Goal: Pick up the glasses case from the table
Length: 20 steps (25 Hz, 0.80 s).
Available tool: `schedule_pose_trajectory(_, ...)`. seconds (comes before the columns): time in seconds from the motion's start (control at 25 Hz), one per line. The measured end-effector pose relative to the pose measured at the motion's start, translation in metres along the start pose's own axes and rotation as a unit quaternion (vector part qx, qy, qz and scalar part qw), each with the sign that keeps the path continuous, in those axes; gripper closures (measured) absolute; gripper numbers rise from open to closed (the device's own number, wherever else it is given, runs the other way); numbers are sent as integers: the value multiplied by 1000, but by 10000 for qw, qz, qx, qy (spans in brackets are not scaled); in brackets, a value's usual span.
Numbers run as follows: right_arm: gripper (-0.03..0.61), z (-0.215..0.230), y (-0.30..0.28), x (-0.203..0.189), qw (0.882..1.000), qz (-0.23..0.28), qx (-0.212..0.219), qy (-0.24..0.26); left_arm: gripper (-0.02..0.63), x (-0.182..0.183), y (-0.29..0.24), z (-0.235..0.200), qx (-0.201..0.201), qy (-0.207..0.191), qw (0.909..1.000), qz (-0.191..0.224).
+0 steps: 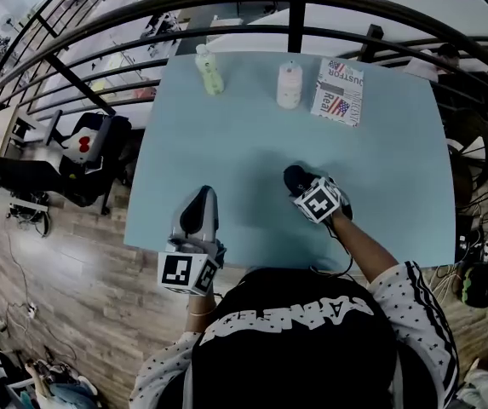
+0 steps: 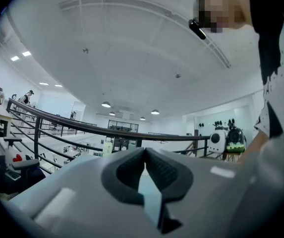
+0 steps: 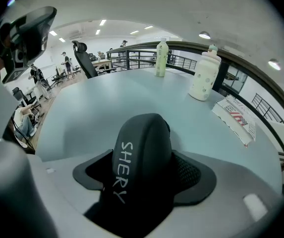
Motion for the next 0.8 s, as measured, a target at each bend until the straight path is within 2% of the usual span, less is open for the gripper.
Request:
schedule_pose_trajectory(0.32, 210, -4, 8, 1, 9999, 127, 77, -15, 614, 2, 5, -2, 1, -35, 10000, -31)
schedule_pose_trajectory(0.8, 212, 18, 52, 15, 9928, 879, -77, -810, 614, 6, -8, 11, -195, -131, 9997, -118)
Point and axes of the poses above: the fingertips, and each gripper's own axes: y backward along the fingers, z to its right, x out of its top, the point moved 5 cm from there along y, backward along the fingers, and after that the axes turned 15 degrees about -x, right-handed, at the moved point
